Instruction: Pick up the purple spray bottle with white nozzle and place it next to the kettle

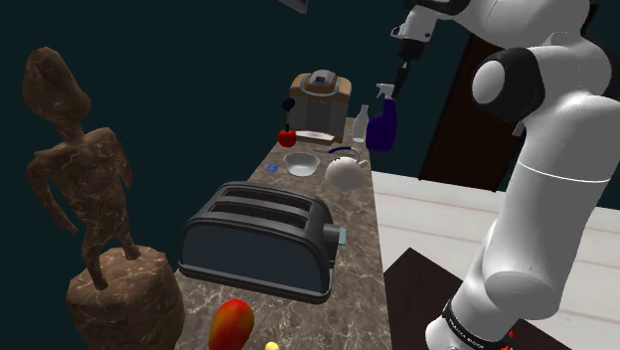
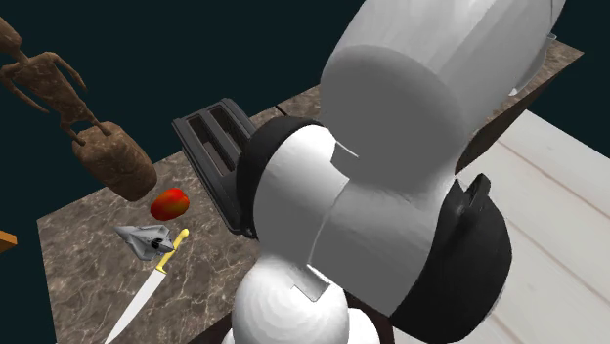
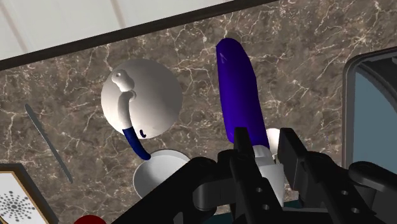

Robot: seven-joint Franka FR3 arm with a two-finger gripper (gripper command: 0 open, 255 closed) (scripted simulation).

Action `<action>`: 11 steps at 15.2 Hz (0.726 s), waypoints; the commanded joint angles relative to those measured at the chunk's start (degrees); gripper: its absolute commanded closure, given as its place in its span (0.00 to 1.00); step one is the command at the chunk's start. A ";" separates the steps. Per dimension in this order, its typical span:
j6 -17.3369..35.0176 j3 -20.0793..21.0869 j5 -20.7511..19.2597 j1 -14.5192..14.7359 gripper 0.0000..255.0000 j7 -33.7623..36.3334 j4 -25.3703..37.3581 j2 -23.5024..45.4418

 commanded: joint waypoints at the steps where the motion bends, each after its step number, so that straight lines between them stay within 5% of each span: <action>1: -2.44 -1.33 5.47 -4.55 1.00 -3.73 6.91 7.02; 5: -10.58 0.89 17.34 -20.19 1.00 -6.94 28.20 22.64; 6: -16.08 24.96 9.86 -37.73 1.00 -1.28 46.85 29.92; 7: -12.36 10.57 15.84 -28.97 1.00 -4.98 36.61 26.51; 11: -4.77 9.66 11.62 -23.16 1.00 -6.48 22.74 20.73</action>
